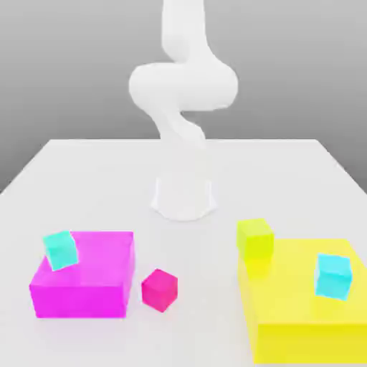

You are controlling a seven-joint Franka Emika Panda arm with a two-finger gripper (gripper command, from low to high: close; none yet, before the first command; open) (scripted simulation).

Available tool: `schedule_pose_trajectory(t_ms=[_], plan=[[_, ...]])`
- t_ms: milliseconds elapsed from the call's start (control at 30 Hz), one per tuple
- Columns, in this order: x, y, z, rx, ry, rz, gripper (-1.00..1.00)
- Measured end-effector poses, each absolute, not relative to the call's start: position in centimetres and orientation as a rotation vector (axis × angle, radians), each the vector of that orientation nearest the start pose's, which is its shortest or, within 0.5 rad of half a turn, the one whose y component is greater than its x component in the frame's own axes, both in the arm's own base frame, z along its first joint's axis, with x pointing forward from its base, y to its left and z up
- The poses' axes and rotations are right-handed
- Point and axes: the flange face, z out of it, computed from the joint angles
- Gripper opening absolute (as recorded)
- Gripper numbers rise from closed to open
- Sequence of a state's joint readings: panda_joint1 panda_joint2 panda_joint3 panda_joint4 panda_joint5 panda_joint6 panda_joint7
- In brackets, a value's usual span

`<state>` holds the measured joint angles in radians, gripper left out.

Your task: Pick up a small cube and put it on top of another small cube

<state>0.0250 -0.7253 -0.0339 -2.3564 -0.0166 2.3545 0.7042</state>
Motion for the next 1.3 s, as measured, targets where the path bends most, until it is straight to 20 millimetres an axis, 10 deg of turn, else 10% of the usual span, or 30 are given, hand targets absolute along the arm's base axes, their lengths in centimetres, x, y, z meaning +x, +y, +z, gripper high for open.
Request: schedule_pose_trajectory(t_ms=[367, 733, 1000, 1033, 1300], plan=[[43.3, -3.1, 41.8, -2.997, 0.410, -0.562, 0.00], [35.7, -4.5, 21.0, -3.132, -0.241, -0.048, 0.00], [34.6, -4.7, 13.6, -3.129, -0.305, -0.001, 0.00], [34.6, -4.6, 13.0, -3.128, -0.304, 0.000, -1.00], [34.6, -4.6, 13.7, -3.127, -0.304, 0.002, -1.00]])
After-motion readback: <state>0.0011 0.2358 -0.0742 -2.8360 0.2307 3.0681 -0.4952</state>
